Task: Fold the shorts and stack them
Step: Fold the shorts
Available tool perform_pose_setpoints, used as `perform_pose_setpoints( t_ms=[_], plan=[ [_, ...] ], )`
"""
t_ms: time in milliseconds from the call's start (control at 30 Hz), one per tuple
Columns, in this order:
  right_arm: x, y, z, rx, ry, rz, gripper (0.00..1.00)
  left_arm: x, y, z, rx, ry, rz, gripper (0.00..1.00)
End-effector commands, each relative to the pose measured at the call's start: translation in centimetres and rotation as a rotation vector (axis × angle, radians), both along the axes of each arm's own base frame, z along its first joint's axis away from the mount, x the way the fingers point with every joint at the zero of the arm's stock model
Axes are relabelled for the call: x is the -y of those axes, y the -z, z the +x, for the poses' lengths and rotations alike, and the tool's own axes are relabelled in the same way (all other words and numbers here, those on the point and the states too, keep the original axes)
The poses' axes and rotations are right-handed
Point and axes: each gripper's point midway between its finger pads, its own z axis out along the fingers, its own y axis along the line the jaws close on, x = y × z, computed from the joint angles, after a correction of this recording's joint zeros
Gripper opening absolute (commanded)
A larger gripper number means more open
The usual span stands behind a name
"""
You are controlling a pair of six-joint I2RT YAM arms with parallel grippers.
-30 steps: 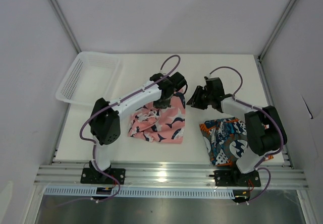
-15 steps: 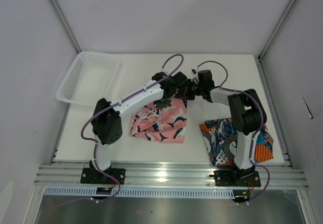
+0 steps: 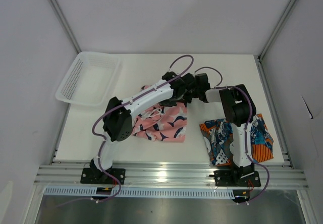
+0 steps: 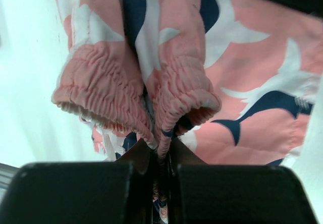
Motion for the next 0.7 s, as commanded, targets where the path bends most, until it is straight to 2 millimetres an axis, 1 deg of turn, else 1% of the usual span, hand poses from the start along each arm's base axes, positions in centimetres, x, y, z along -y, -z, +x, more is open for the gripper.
perform_pose_setpoints(
  t_ms=[0, 33, 67, 100, 167, 233, 267, 367, 433, 467, 500, 600, 667],
  plan=[
    [0.6, 0.3, 0.8, 0.013, 0.027, -0.045, 0.00, 1.1, -2.1, 0.0, 0.069, -0.002, 0.042, 0.00],
    [0.7, 0.3, 0.8, 0.012, 0.028, -0.046, 0.00, 1.4, -1.5, -0.1, 0.058, 0.003, 0.059, 0.00],
    [0.7, 0.3, 0.9, 0.016, 0.029, -0.047, 0.00, 2.0, -2.1, 0.1, 0.069, 0.007, 0.039, 0.00],
    [0.7, 0.3, 0.8, 0.013, 0.029, -0.048, 0.00, 2.4, -1.8, -0.1, 0.058, 0.014, 0.032, 0.00],
    [0.8, 0.1, 0.9, 0.016, 0.032, -0.050, 0.00, 3.1, -0.8, 0.0, 0.045, 0.026, 0.022, 0.00],
    [0.8, 0.0, 0.9, 0.019, 0.030, -0.049, 0.00, 3.3, -0.2, 0.1, 0.036, 0.028, 0.022, 0.00],
    [0.7, 0.0, 0.9, 0.016, 0.030, -0.048, 0.00, 3.4, 0.5, 0.1, 0.024, 0.031, 0.033, 0.01],
    [0.8, -0.1, 0.9, 0.018, 0.031, -0.047, 0.00, 3.4, 1.7, 0.0, -0.009, 0.037, 0.049, 0.01],
    [0.8, 0.0, 0.9, 0.017, 0.030, -0.049, 0.00, 3.1, 2.4, -0.3, -0.026, 0.042, 0.066, 0.01],
    [0.8, 0.0, 1.0, 0.020, 0.031, -0.052, 0.00, 3.5, 2.3, -0.3, -0.032, 0.061, 0.047, 0.01],
    [0.9, -0.1, 1.0, 0.021, 0.031, -0.053, 0.00, 3.3, 2.9, -0.7, -0.053, 0.071, 0.055, 0.01],
    [1.0, 0.0, 1.1, 0.023, 0.035, -0.058, 0.00, 4.0, 3.5, -0.7, -0.075, 0.090, 0.015, 0.02],
    [1.1, -0.2, 1.3, 0.030, 0.038, -0.052, 0.01, 4.5, 3.8, -0.7, -0.091, 0.099, -0.005, 0.07]
  ],
)
